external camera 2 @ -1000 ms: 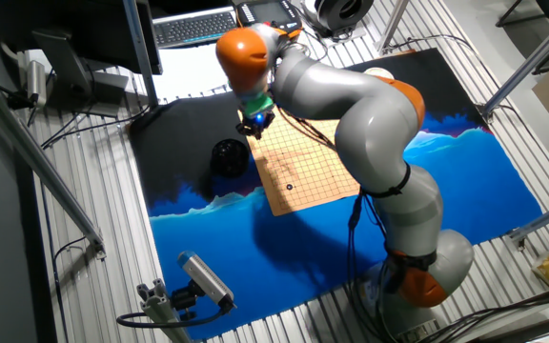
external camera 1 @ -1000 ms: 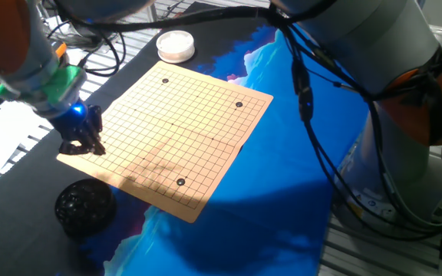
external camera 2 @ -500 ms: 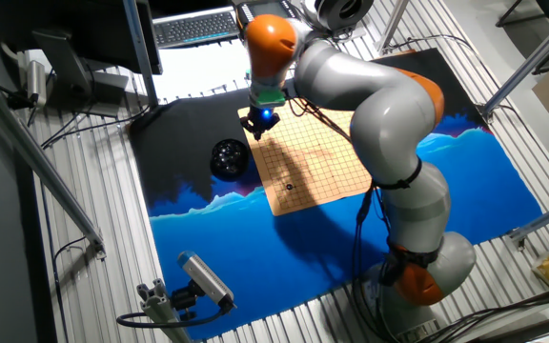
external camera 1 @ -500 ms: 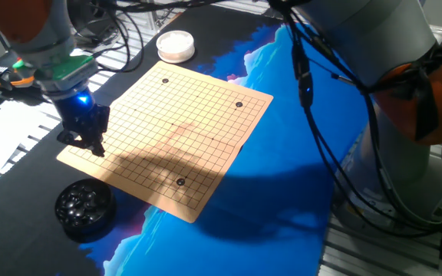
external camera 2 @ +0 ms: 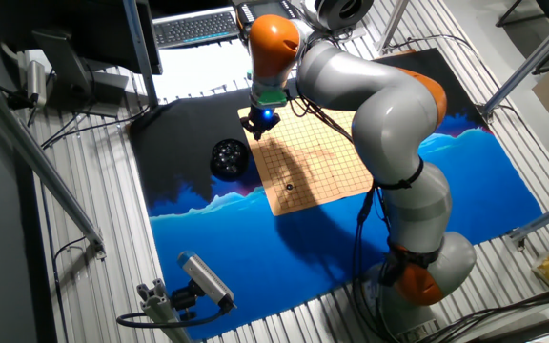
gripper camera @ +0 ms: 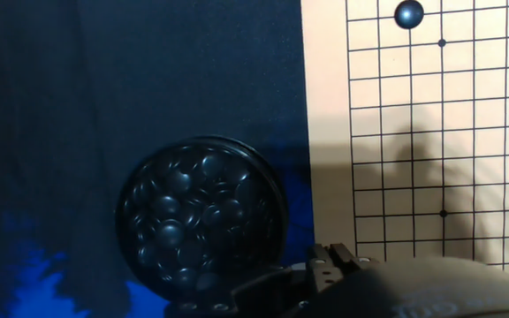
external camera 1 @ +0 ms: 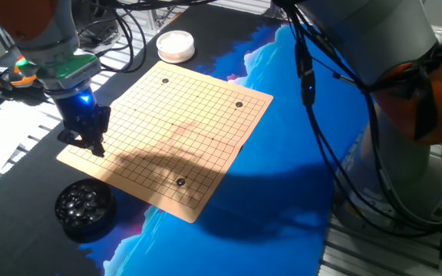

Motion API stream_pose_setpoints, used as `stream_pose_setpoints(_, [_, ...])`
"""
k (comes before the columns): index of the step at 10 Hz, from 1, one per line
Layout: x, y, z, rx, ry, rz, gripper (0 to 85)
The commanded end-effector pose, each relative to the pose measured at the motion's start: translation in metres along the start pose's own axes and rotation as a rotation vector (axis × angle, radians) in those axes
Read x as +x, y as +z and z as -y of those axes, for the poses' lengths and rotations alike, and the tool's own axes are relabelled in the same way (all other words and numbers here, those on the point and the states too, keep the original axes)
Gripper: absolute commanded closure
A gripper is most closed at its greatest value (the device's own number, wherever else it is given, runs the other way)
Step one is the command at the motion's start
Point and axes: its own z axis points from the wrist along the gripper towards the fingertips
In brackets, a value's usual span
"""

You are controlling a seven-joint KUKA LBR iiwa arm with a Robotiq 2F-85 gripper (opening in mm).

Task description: Play the first move as black on the 3-4 point in the upper right corner of the Go board

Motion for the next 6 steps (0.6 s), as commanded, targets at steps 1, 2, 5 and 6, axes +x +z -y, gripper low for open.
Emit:
stream_pose_setpoints(1, [0.0000, 0.0000, 0.0000, -0.003, 0.002, 0.001, 85.0])
stream_pose_setpoints(2, [0.0000, 0.0000, 0.0000, -0.005, 0.008, 0.005, 85.0])
stream_pose_setpoints(5, [0.0000, 0.0000, 0.0000, -0.013, 0.044, 0.008, 85.0])
stream_pose_setpoints(6, [0.0000, 0.0000, 0.0000, -0.013, 0.068, 0.012, 85.0])
